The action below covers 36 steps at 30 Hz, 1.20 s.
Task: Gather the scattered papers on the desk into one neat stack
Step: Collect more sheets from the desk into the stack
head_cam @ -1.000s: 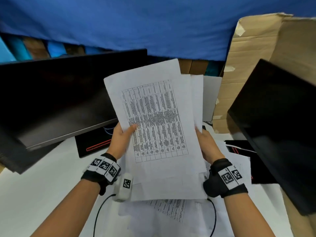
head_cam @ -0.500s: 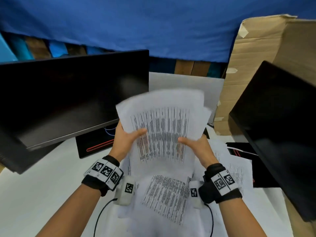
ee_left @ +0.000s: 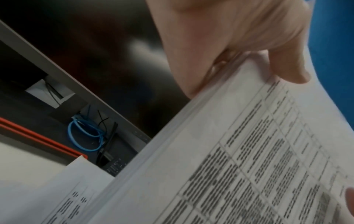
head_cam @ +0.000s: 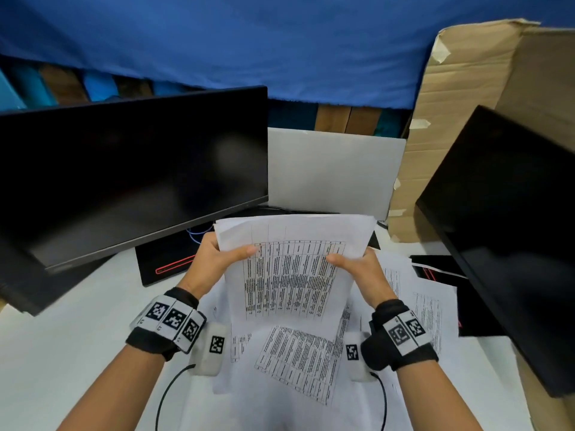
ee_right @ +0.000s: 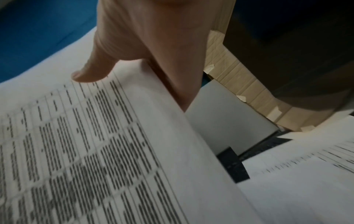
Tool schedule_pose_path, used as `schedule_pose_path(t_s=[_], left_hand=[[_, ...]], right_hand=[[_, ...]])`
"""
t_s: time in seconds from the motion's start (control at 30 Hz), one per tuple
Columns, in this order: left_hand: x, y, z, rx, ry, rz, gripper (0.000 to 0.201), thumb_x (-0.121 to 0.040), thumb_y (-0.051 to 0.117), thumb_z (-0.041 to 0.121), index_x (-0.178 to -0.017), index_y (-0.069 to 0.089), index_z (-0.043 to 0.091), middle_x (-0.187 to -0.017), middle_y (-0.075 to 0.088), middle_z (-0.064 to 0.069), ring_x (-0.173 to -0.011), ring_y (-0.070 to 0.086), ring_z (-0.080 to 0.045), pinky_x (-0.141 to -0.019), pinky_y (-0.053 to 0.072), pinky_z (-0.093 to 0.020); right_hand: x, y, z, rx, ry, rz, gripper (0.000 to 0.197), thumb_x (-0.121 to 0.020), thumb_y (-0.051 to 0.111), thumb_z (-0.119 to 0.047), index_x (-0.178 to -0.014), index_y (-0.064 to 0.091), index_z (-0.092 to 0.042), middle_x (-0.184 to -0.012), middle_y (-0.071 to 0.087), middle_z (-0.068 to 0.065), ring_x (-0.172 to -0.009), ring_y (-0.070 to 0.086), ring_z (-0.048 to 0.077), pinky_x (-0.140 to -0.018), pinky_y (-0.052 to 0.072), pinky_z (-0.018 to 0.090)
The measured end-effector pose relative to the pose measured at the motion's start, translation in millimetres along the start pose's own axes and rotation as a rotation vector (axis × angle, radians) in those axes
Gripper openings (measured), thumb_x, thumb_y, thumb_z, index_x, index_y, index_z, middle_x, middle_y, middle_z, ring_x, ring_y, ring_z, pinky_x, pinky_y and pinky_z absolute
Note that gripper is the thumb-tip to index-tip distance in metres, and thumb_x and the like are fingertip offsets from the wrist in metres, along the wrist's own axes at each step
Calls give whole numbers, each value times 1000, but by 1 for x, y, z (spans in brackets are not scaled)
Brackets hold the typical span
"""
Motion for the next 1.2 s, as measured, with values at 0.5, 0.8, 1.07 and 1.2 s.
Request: schedule_pose_path(t_s=[0.5,0.8,1.07,1.2], left_hand=[[20,10,-74,-254,-225,-69,66,-70,64,52,-126,42,27,-115,56,15,-104,54,5,-100,39,-29],[20,-34,-88,-326,-276,100,23,-85,56,22,-105,58,11,-89,60,-10,-83,57,-25,-66,49,-27],[27,-38,-92,-306,-282,129,41,-83,58,28,-122,47,18,-87,60,8,-81,56,-7,-80,47,-32],[25,-34,-96,-312,-279,137,27,-87,55,15,-113,50,17,-84,61,5,-79,58,-11,-66,45,-19]], right_hand=[[4,14,53,185,257,58,83,-63,81,-39,-127,42,-4,-125,53,-1,-119,48,16,-109,36,44],[63,-131,129,589,814,656,88,-74,70,-45,-141,26,-9,-146,28,25,-134,28,41,-110,27,52],[83,-150,163,465,885,745,87,-66,72,-52,-127,41,3,-131,50,26,-119,49,40,-103,39,47],[54,-124,160,397,812,513,81,-67,79,-35,-129,45,5,-132,53,22,-118,52,35,-102,42,39]])
Point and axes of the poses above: each hand's wrist, its own x-axis away from the middle knuckle, its own y-axis out of the palm, z = x × y, the point moved 3 cm from there along -x, towards the middle knuckle
